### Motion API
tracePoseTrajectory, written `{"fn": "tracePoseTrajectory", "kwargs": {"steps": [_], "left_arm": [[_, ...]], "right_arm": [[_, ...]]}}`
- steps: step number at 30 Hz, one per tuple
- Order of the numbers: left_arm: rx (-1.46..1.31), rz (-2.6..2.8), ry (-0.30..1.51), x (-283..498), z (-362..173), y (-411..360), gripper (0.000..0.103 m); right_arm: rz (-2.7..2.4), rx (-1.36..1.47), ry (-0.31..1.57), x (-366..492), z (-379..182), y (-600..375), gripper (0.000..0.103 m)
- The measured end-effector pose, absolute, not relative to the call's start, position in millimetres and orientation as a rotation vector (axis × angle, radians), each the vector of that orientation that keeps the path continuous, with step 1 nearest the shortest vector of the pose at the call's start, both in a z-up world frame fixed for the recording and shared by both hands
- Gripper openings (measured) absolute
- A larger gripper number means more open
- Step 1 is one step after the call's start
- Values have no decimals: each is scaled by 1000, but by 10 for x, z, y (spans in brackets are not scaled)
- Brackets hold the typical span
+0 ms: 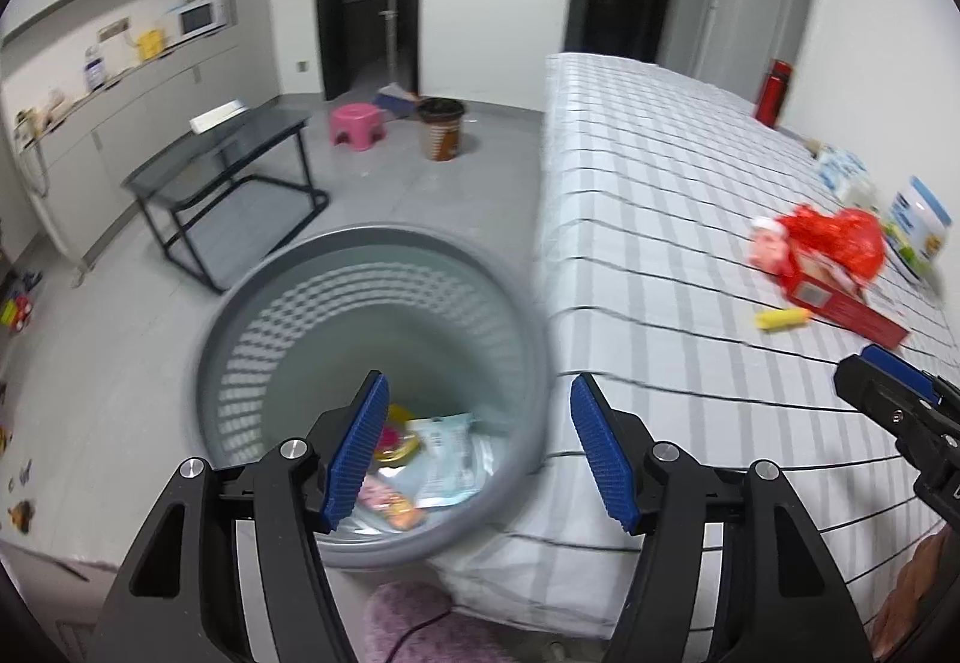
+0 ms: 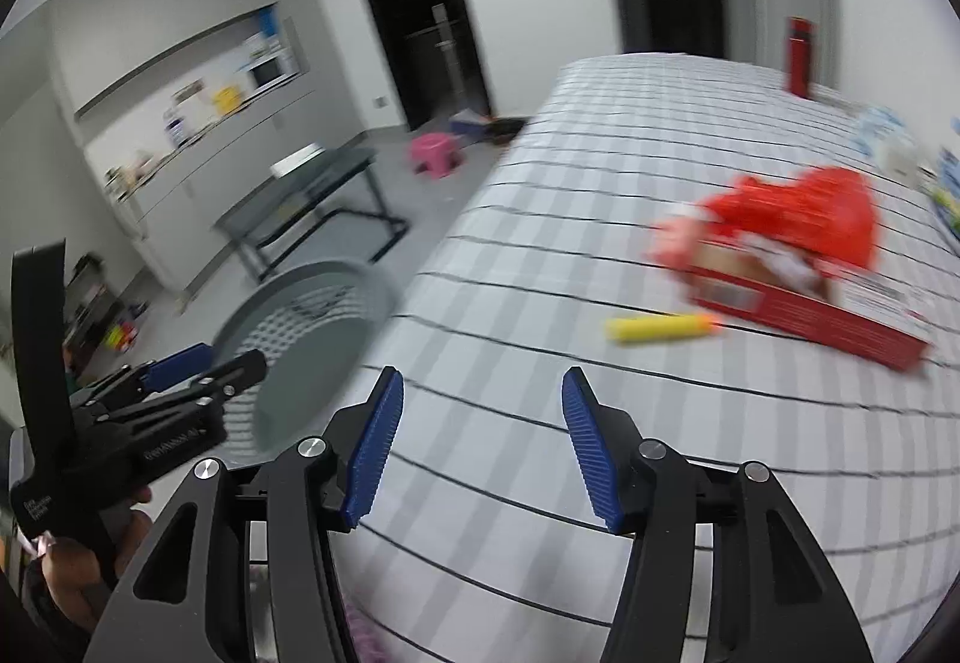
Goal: Collect trash
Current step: 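Move both tools back toward the red bag and toothpaste box, then grasp the red plastic bag with the right tool and lift it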
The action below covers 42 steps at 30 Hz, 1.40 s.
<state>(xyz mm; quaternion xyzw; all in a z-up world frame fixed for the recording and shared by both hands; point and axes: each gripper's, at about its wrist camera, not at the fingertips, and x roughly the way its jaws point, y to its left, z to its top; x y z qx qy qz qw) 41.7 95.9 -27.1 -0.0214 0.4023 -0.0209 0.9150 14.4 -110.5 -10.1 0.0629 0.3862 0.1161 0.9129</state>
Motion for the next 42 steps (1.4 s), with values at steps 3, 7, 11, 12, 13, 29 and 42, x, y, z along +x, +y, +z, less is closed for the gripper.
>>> {"fn": "tracePoseTrajectory", "kwargs": {"steps": [3,7,11,12,13,29,42], "left_arm": [[-31,-93,824,441,-252,644,63],[-11,-149,828,497,-244,232,63],[13,-190,822,560,-203,-119,63],[20,-199,820,586,-187,-226,64],[25,-205,817,608,-172,-309,64],[49,-188,828,1079,-189,-797,64],[44,-157,863,1267,-359,-764,64]], "right_arm": [[157,154,786,27,-99,-1520,53],[56,196,770,-58,-75,-2103,54],[-6,239,756,-87,-54,-2564,54],[-20,250,750,-71,-49,-2701,55],[-27,251,748,-68,-43,-2743,55],[13,192,748,836,30,-3175,60],[17,120,818,1530,-169,-3168,71]]}}
